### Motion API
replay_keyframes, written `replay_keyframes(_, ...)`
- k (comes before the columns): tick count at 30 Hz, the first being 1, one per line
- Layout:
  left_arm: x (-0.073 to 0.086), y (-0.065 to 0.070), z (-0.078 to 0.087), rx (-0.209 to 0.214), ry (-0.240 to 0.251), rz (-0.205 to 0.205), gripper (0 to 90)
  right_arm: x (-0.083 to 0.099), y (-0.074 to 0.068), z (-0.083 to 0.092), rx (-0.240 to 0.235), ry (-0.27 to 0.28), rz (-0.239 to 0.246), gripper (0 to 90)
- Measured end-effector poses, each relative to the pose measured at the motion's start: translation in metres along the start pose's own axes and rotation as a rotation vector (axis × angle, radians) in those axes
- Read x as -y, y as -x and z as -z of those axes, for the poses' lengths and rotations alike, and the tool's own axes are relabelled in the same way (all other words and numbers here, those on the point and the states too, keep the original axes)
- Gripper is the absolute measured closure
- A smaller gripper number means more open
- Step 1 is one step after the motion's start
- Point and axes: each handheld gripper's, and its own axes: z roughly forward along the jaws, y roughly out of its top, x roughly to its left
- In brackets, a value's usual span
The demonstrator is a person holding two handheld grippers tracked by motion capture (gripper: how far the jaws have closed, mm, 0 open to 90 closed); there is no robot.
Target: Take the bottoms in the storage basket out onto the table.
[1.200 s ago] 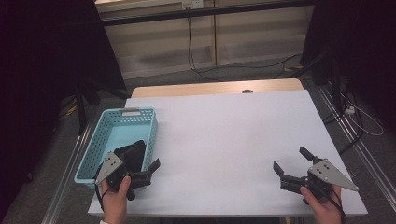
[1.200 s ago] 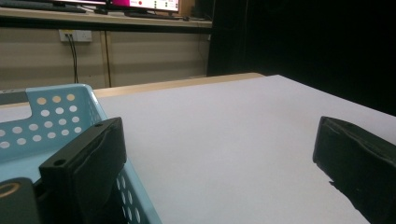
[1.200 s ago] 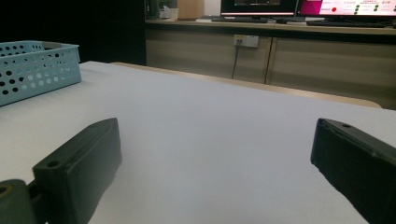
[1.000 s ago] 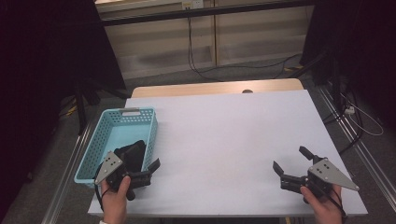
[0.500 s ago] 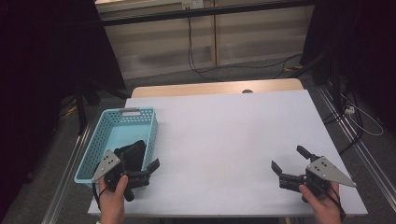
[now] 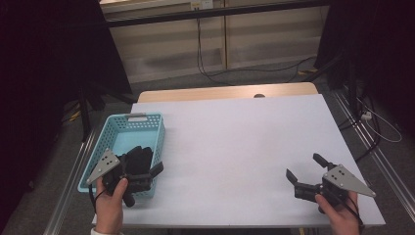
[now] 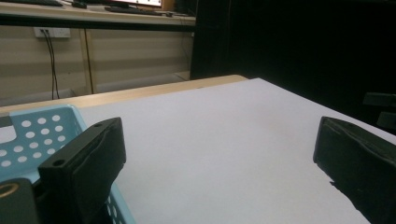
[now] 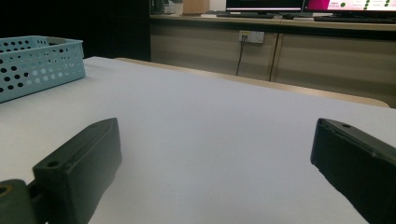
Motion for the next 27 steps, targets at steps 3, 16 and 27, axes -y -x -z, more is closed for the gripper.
replay_keyframes(3,-0.008,-0.003,-0.003,0.023,-0.015,-0.012,2.3,0.000,-0.002,0.001,-0.003,-0.005,0.006,1.0)
replay_keyframes(16,-0.029,-0.026,-0.014,0.033,-0.097,-0.034,1.8,0.003,-0.002,0.001,-0.010,-0.026,0.017,1.1)
replay_keyframes(27,-0.034,-0.052,-0.024,0.035,-0.174,-0.071,1.9,0.003,0.002,0.004,0.002,-0.032,0.007,1.1)
